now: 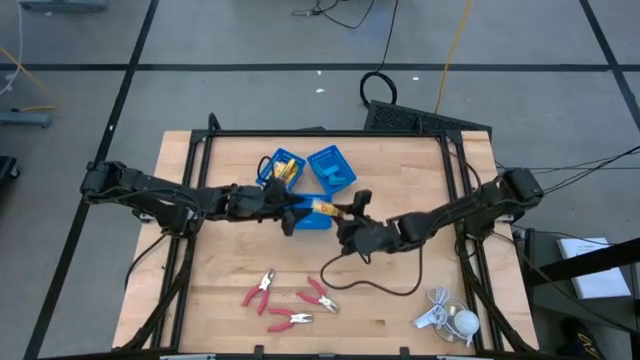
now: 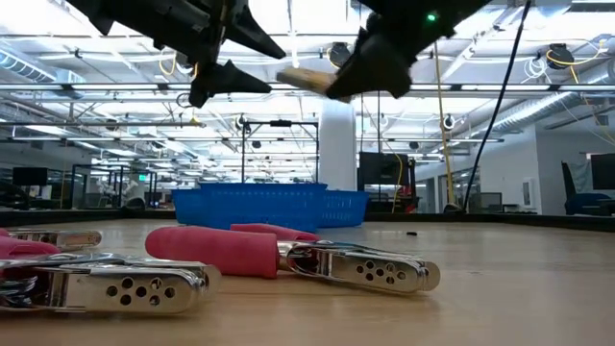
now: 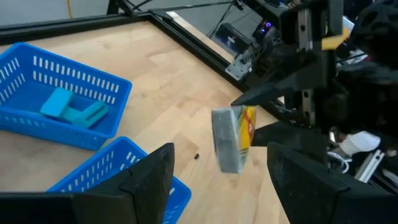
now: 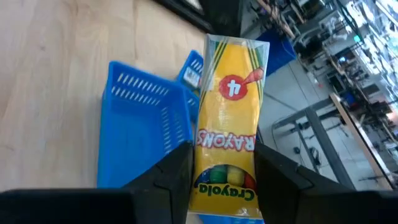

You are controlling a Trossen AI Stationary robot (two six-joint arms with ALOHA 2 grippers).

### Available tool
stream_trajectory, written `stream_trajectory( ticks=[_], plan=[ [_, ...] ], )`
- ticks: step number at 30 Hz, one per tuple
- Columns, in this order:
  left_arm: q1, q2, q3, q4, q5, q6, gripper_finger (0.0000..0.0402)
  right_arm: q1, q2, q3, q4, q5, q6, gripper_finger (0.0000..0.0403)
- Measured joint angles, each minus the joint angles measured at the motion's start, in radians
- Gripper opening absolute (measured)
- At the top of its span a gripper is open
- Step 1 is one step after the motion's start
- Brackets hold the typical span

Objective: Pick & Place School Supplies
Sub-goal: Put the yellow crayon box into the top left blue bin

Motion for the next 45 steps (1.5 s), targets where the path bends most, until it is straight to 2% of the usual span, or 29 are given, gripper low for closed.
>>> stream_trajectory(
  ticks=[8,11,17,20,24,29,32,37,42,45],
  plan=[
    [0.055,0.047,0.0,0.054,0.037,0.012,0.0255,-0.07,-0.001,0.0,0.084,-0.133,-0.077,0.0135],
    [0.08,0.081,0.0,0.095,0.099,0.013,0.0255,-0.088,-0.001,0.0,0.088,-0.135,-0.077,0.0135],
    [0.112,0.098,0.0,0.12,0.124,0.012,0.0246,-0.1,-0.001,0.0,0.087,-0.135,-0.077,0.0135],
    [0.118,0.098,0.0,0.126,0.13,0.02,0.0214,-0.101,-0.001,0.0,0.087,-0.134,-0.077,0.0135],
    [0.128,0.098,0.0,0.146,0.152,0.042,0.015,-0.101,-0.001,0.0,0.087,-0.133,-0.047,0.0138],
    [0.142,0.095,0.0,0.18,0.162,0.087,0.0071,-0.101,-0.002,0.0,0.088,-0.143,0.127,0.0151],
    [0.156,0.074,0.0,0.171,0.175,0.116,0.0041,-0.102,-0.005,-0.02,0.108,-0.192,0.192,0.0163],
    [0.179,0.036,-0.002,0.136,0.181,0.17,0.004,-0.101,-0.007,-0.073,0.118,-0.222,0.276,0.0188],
    [0.232,-0.03,0.005,0.063,0.06,0.184,0.0064,-0.093,-0.01,-0.153,0.069,-0.316,0.352,0.0207],
    [0.249,-0.058,0.0,-0.048,0.041,0.186,0.0056,-0.098,-0.034,-0.187,0.108,-0.349,0.399,0.0211]
  ],
)
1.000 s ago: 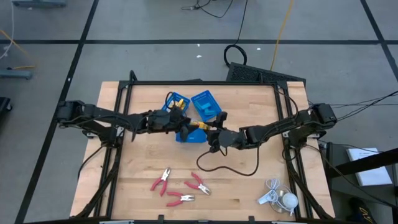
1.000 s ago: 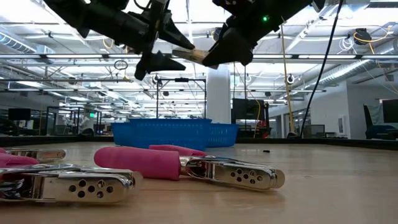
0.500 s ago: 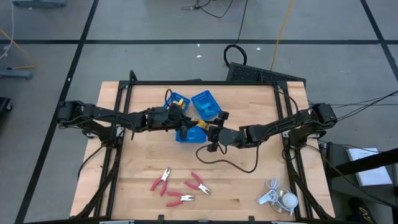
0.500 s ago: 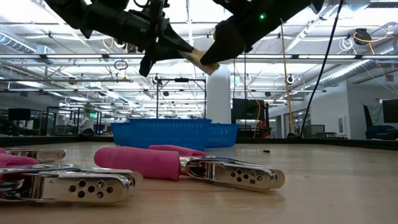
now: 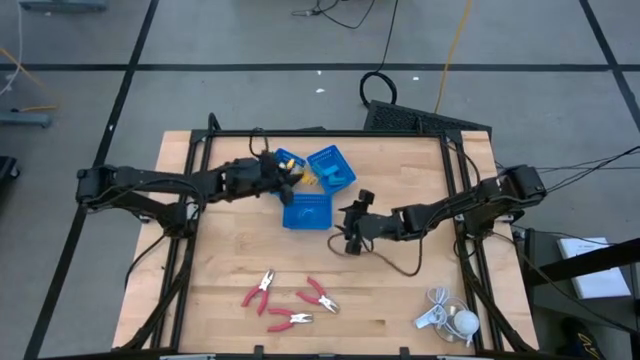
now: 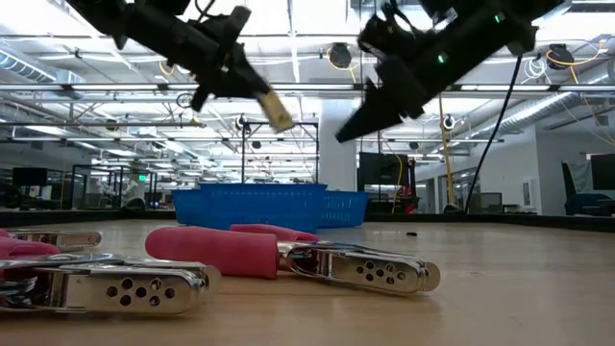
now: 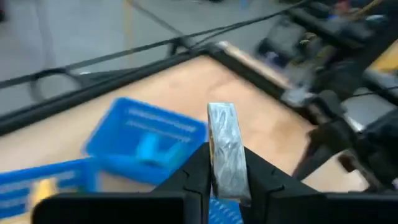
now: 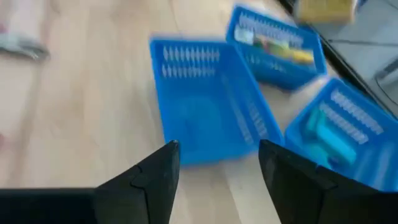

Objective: Pick & Place School Supplies
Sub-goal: Put the yellow crayon box into the top left blue bin

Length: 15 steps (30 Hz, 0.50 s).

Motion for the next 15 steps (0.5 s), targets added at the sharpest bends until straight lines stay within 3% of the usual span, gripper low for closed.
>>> stream_trajectory(
  ticks=[7,15],
  plan=[
    [0.072,-0.078,0.0,-0.27,-0.118,-0.048,0.0035,-0.004,-0.043,-0.083,0.013,0.003,0.012,0.0212],
    [0.145,-0.072,0.0,-0.543,-0.15,-0.193,0.0056,-0.015,-0.089,-0.118,0.027,0.006,-0.001,0.0211]
  ],
)
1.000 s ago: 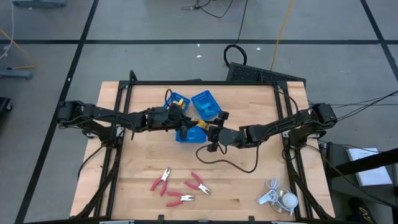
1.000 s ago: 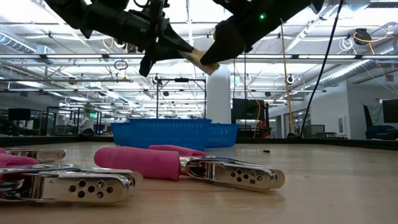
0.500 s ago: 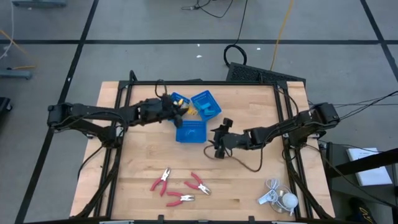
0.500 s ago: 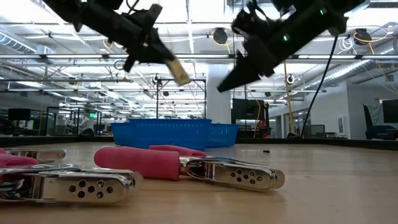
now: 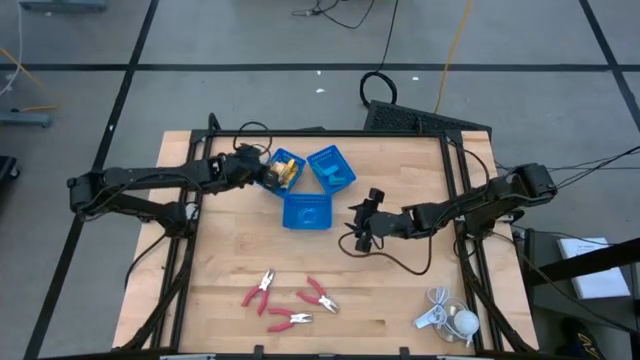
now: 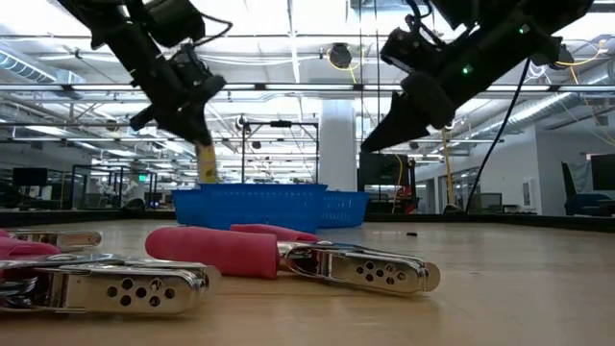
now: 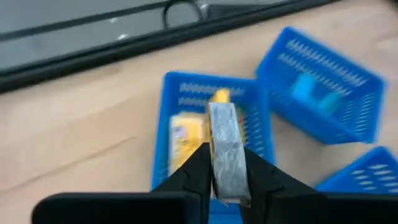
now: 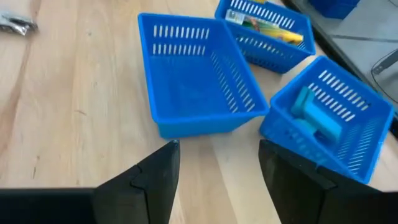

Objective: Pick & Place School Supplies
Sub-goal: Put the yellow crayon box into the top left blue bin

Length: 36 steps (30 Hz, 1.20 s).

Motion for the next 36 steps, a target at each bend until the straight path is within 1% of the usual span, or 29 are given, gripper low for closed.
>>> stream_trajectory(
  ticks=[2,4,8,13,18,26,28,30,36],
  plan=[
    [0.005,0.007,-0.001,-0.04,0.0,-0.021,0.0046,0.0,0.004,-0.016,0.019,-0.003,-0.002,0.0209],
    [0.003,0.01,-0.001,-0.028,0.007,-0.025,0.0035,-0.001,0.003,-0.031,0.04,-0.001,-0.004,0.0207],
    [0.003,0.028,0.0,-0.03,0.022,-0.032,0.0034,-0.012,0.003,-0.042,0.059,-0.001,-0.006,0.0206],
    [0.004,0.091,0.0,-0.021,0.0,-0.072,0.0059,-0.013,0.003,-0.042,0.072,-0.003,-0.006,0.0205],
    [0.003,0.162,0.0,0.027,0.018,-0.071,0.0067,-0.013,0.003,-0.042,0.073,-0.003,-0.006,0.0205],
    [0.008,0.158,0.0,0.077,0.039,-0.046,0.0072,-0.013,0.003,-0.041,0.073,-0.003,-0.006,0.0207],
    [0.015,0.155,0.0,0.102,0.05,-0.044,0.0082,-0.013,0.003,-0.041,0.073,-0.003,-0.006,0.0207],
    [0.023,0.156,0.0,0.103,0.056,-0.044,0.0101,-0.013,0.003,-0.041,0.073,-0.003,-0.006,0.0207],
    [0.052,0.156,0.0,0.108,0.059,-0.048,0.0191,-0.013,0.003,-0.041,0.073,-0.003,-0.003,0.0204]
  ],
)
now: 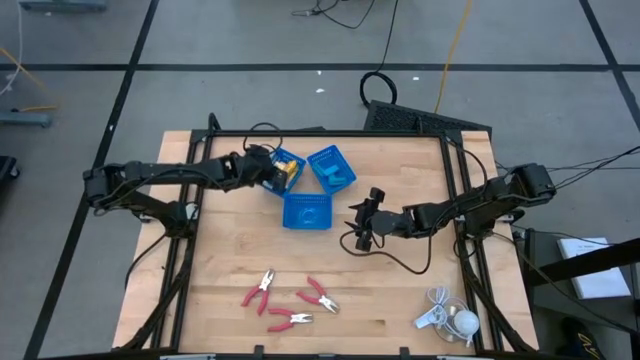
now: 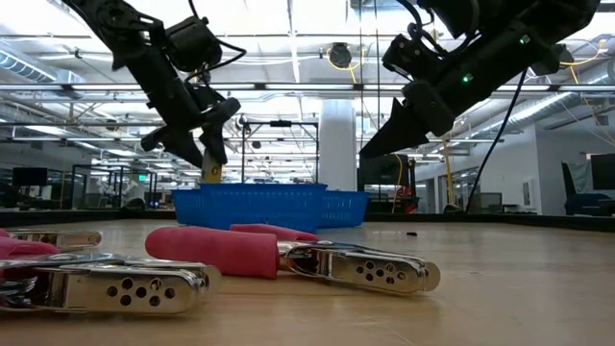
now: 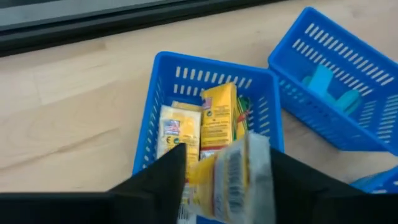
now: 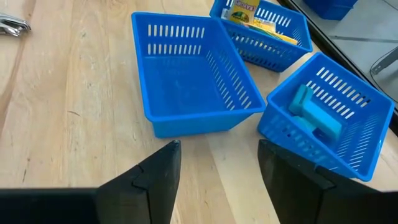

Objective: Pick & Place School Supplies
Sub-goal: Put the yellow crayon box into the top left blue bin

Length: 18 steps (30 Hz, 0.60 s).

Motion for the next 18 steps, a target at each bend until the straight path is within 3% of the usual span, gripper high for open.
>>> stream_trajectory(
  ticks=[5,10,15,18],
  plan=[
    [0.038,0.0,0.0,0.039,0.0,-0.001,0.0252,0.0,0.0,0.0,0.002,0.0,0.0,0.0205],
    [0.105,0.0,0.0,0.124,0.026,0.04,0.0282,0.002,0.0,0.0,0.01,0.0,0.0,0.0202],
    [0.149,-0.042,0.004,0.117,0.265,0.069,0.0287,0.002,0.0,0.001,0.008,-0.03,0.018,0.0201],
    [0.092,-0.081,0.005,0.118,0.302,0.09,0.0287,0.002,0.0,0.001,0.007,-0.052,0.019,0.0201]
  ],
)
